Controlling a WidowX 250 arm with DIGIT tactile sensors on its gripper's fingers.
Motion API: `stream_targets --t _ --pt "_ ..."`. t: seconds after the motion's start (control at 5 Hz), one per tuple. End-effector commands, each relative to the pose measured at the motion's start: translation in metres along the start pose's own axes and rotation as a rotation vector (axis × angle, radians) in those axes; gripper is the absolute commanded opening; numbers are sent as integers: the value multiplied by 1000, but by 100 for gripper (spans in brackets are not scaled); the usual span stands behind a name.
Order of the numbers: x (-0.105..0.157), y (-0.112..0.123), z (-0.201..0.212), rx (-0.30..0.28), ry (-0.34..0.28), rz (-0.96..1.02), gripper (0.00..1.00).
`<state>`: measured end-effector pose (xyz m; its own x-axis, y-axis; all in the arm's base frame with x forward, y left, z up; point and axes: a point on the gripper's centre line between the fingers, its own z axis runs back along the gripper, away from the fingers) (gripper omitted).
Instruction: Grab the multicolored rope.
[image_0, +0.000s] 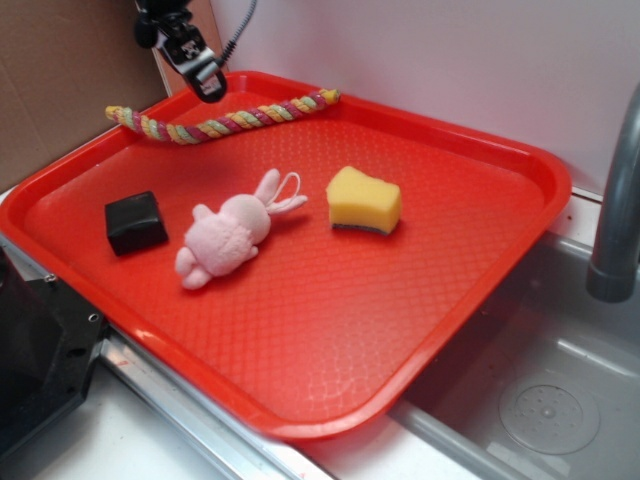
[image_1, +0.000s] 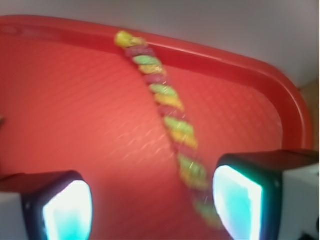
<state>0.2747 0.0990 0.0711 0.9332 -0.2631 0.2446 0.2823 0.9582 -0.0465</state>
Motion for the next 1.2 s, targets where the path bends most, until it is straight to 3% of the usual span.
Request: stream_targets --t 0.0,0.2,0.4,0.6,0.8,1.0 --pt "14 14 -37 6 44 -86 100" --pt "10 17 -55 -12 92 -82 100" --pt "9 12 -63 -34 103 -113 0" --pt "3 3 -63 -11 141 -115 0" --pt "5 -7 -37 -22 148 -18 0" --pt "7 -14 -6 -1 122 60 0"
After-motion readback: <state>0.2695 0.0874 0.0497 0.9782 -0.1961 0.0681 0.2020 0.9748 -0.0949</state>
